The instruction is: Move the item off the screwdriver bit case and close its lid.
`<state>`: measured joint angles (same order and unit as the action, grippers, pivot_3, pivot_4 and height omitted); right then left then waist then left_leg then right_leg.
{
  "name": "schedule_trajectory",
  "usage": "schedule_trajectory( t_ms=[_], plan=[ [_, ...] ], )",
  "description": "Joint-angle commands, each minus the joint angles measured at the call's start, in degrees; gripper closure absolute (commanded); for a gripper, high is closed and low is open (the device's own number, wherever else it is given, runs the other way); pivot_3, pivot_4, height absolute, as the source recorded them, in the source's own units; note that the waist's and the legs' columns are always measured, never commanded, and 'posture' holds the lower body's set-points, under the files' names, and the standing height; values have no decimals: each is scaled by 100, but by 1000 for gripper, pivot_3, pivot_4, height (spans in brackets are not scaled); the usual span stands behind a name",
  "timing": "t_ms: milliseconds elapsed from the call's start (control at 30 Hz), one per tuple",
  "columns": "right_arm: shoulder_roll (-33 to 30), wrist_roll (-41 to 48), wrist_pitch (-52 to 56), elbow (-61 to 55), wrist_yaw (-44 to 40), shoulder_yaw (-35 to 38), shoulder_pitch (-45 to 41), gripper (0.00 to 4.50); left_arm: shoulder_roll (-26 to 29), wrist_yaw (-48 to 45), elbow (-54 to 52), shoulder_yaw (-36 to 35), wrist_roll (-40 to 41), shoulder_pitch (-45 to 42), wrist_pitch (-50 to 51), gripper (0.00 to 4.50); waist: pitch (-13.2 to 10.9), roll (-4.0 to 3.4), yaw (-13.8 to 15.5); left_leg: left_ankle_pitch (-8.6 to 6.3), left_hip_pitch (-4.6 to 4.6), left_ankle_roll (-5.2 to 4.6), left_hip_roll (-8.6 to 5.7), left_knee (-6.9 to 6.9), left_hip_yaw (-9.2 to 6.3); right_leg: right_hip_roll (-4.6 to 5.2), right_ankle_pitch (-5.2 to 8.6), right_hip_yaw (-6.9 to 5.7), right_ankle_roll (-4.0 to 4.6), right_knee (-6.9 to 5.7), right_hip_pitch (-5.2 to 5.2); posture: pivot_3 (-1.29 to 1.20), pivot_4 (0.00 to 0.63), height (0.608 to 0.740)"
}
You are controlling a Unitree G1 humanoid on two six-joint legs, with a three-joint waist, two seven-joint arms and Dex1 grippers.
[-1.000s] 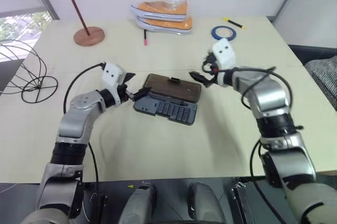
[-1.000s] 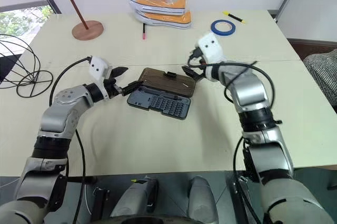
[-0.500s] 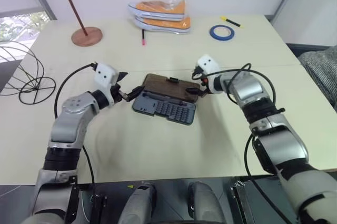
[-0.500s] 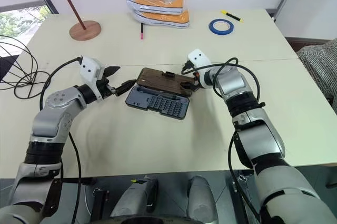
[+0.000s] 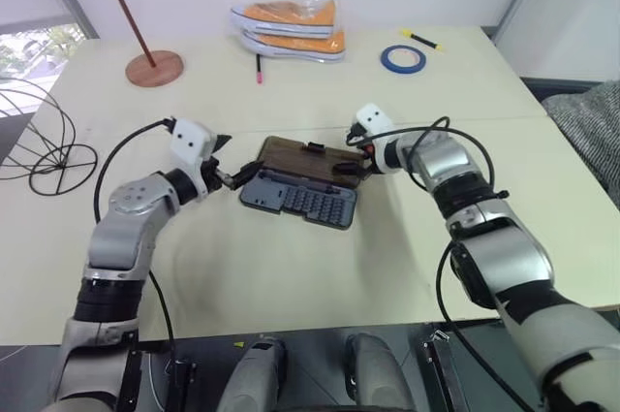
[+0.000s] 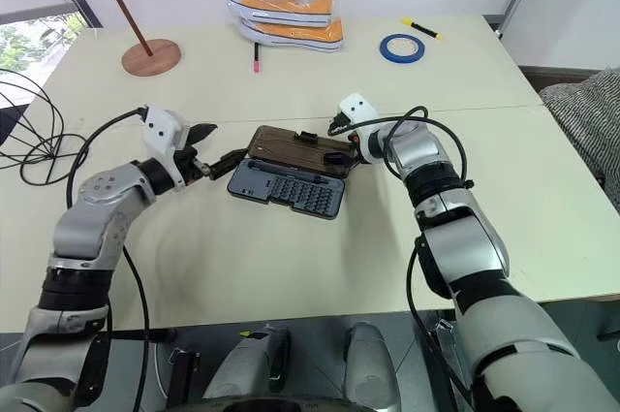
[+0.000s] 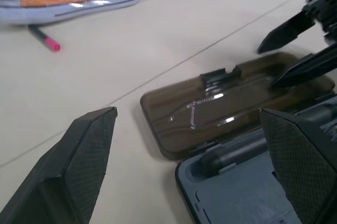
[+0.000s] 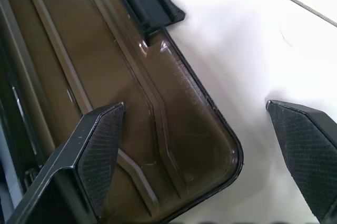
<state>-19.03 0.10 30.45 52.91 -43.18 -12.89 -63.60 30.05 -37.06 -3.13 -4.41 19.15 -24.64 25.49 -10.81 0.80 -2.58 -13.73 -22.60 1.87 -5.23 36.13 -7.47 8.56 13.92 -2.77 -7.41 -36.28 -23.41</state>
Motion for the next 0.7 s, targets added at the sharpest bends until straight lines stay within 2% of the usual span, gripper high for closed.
schedule_trajectory(
  t_ms=[33,67,300,533,700],
  plan=[
    [63,-81,-175,210,-6,99,-165,547,128,24,-208,-242,58,24,-14,0,0,0,0,0,0,0,0,0,0,0,0,0,0,0,0,0,150,740],
    [76,-102,-208,258,-26,85,-163,924,145,23,-203,-257,62,10,-7,0,0,0,3,0,0,0,0,0,0,0,0,1,0,0,0,0,150,740],
    [183,-241,-321,393,-149,70,-137,4461,233,25,-200,-305,45,-53,-6,0,3,3,-39,0,8,0,0,-1,2,-2,0,4,0,-5,2,0,150,740],
    [215,-454,-566,337,-295,-20,-99,4489,271,38,-197,-334,40,-61,-39,0,4,0,-124,-1,15,-1,4,-1,2,-6,-2,9,3,-18,1,0,150,740],
    [69,-709,-1131,-213,-716,-332,117,4489,311,31,-119,-357,36,-130,-61,0,3,-1,-127,0,14,0,4,-3,2,-6,-2,9,3,-17,-1,0,150,740]
  ],
)
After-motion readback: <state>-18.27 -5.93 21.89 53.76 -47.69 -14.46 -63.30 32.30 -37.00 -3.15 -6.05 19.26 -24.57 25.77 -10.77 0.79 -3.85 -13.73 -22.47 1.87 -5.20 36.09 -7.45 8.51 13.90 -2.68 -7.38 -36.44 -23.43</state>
